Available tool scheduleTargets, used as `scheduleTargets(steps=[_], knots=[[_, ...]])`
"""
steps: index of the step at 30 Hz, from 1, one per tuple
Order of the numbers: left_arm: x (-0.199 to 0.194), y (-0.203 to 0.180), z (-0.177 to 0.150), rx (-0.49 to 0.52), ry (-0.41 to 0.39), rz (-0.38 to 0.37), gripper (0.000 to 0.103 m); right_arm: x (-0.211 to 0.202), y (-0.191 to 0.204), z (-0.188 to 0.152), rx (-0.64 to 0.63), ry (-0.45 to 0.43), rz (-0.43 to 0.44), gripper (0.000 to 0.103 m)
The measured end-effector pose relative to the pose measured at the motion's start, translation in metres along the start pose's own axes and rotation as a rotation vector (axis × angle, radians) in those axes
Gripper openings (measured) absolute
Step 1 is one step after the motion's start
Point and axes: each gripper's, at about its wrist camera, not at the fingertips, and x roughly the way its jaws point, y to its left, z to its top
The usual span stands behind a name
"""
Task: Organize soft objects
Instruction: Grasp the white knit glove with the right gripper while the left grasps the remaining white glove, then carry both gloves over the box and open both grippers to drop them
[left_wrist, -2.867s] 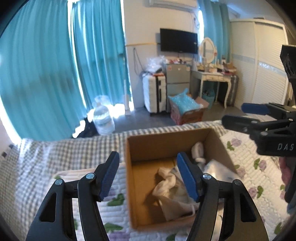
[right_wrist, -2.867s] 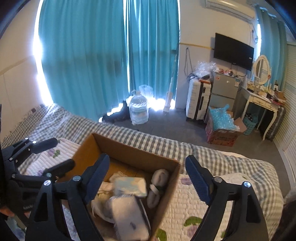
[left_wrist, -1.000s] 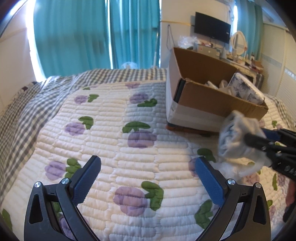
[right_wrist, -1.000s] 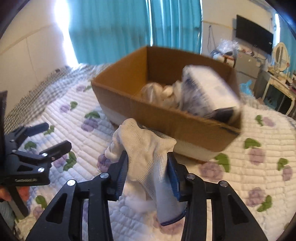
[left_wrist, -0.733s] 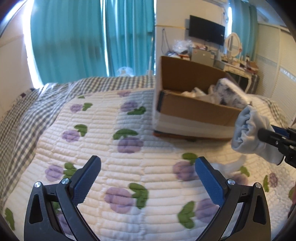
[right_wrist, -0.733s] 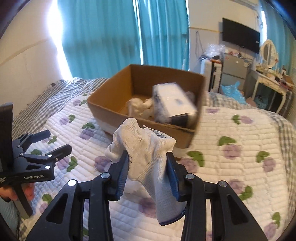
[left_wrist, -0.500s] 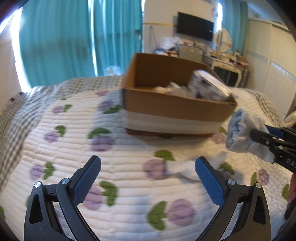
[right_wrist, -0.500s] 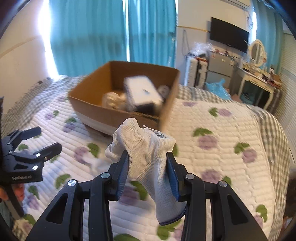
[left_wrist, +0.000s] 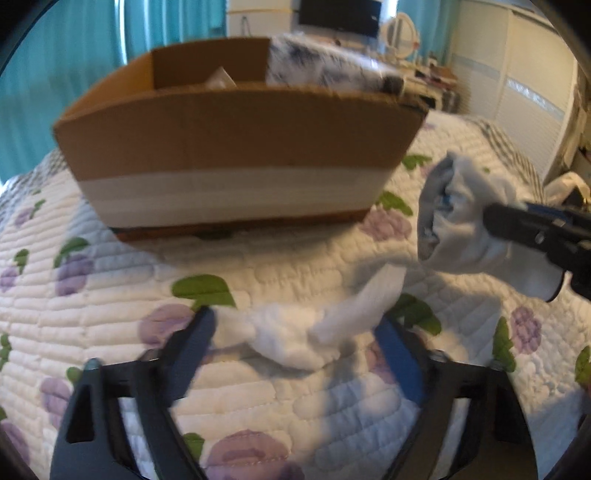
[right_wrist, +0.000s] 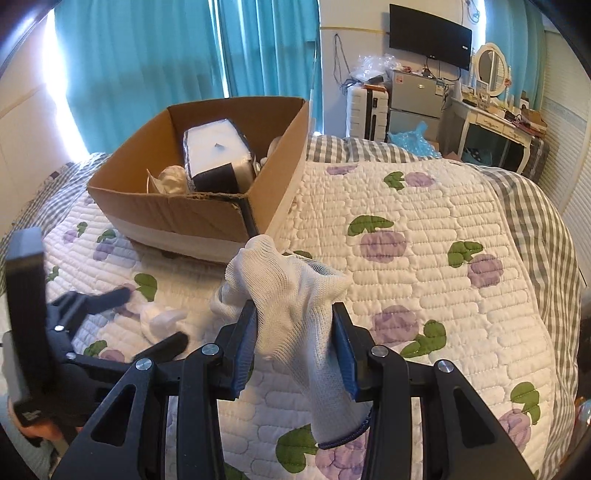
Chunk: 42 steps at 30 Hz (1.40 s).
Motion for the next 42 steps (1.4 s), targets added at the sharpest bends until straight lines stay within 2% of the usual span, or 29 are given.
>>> scheduleTargets(steps=[1, 2, 4, 9, 17, 23, 29, 35, 42], knots=[[0.003, -0.001, -0.002, 0.006, 0.012, 0.000, 0.068, 0.000, 0.000, 0.000, -0.003, 0.001, 0.001, 0.039], [0.004, 0.000, -0.003, 0.008, 0.018, 0.000, 0.065, 0.000, 0.002, 0.000, -0.008, 0.002, 0.003, 0.039], [0.002, 0.002, -0.005, 0.004, 0.013, 0.000, 0.047, 0.000, 0.004, -0.001, -0.016, 0.002, 0.004, 0.039], [-0.012, 0.016, -0.008, -0.028, -0.007, -0.025, 0.042, -0.003, 0.008, -0.002, -0.020, -0.005, 0.004, 0.039], [-0.066, 0.030, -0.008, -0.045, -0.060, -0.016, 0.042, -0.028, 0.023, -0.002, -0.032, -0.040, 0.007, 0.039], [-0.122, 0.035, 0.010, -0.036, -0.138, 0.000, 0.042, -0.062, 0.040, 0.002, -0.054, -0.083, 0.017, 0.039], [-0.164, 0.038, 0.038, -0.014, -0.222, 0.032, 0.042, -0.103, 0.054, 0.025, -0.084, -0.164, 0.036, 0.039], [-0.179, 0.040, 0.075, -0.003, -0.287, 0.047, 0.042, -0.128, 0.067, 0.066, -0.142, -0.242, 0.047, 0.039], [-0.151, 0.041, 0.121, 0.031, -0.309, 0.055, 0.042, -0.123, 0.077, 0.120, -0.217, -0.303, 0.036, 0.039]])
